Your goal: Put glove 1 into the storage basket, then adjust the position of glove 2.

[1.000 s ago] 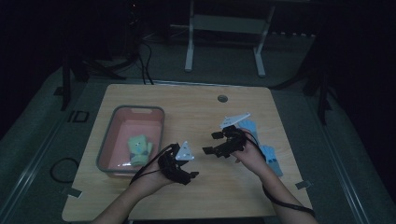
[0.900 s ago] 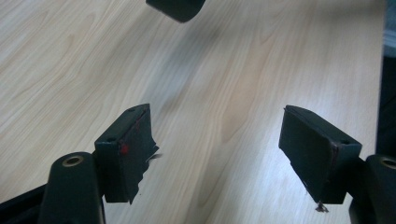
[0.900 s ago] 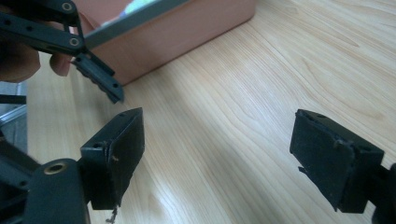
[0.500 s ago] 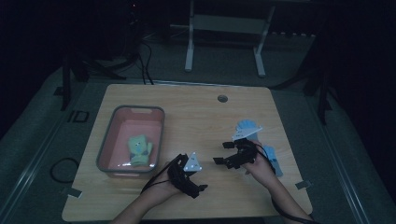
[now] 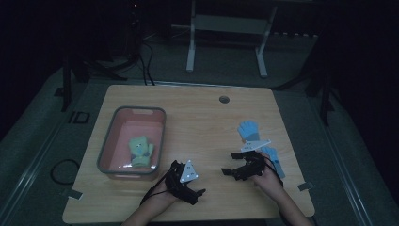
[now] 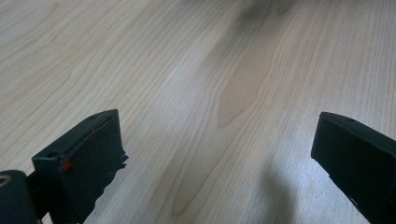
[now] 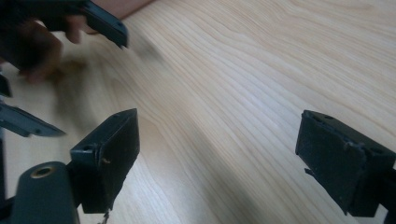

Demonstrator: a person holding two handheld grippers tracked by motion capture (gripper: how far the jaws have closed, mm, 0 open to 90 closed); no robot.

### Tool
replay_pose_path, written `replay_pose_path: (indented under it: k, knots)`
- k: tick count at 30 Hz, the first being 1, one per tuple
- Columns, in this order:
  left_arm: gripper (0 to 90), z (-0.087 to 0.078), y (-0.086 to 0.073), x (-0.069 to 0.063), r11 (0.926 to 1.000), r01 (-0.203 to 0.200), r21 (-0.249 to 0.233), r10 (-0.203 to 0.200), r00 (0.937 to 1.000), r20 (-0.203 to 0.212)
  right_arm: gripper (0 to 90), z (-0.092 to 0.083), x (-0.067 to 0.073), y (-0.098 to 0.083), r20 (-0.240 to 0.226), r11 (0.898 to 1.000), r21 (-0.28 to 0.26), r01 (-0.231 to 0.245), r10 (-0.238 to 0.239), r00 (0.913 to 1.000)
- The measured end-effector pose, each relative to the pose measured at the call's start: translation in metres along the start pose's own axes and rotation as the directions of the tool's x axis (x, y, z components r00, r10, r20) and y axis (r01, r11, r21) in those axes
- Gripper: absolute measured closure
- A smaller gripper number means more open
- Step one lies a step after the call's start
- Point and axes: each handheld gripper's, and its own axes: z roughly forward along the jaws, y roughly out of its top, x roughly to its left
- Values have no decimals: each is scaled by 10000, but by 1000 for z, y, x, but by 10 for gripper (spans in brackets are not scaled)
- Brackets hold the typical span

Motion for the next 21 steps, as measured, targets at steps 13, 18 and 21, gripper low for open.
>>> replay_pose_path:
  k: [13,18,21]
  knots:
    - [26,-4,-7,-1,9998,-1,-217,-3,9998,-193,210,-13,-4,-2,915,9996,-195,198,-180,9956]
    - [26,-2,-9,-2,9997,40,-223,-42,9999,-101,299,-25,-16,-2,1732,9990,-443,57,21,9849]
    - [26,-3,-9,-2,9995,71,-295,-74,9999,-102,351,-31,-23,-2,2279,9982,-589,83,54,9737]
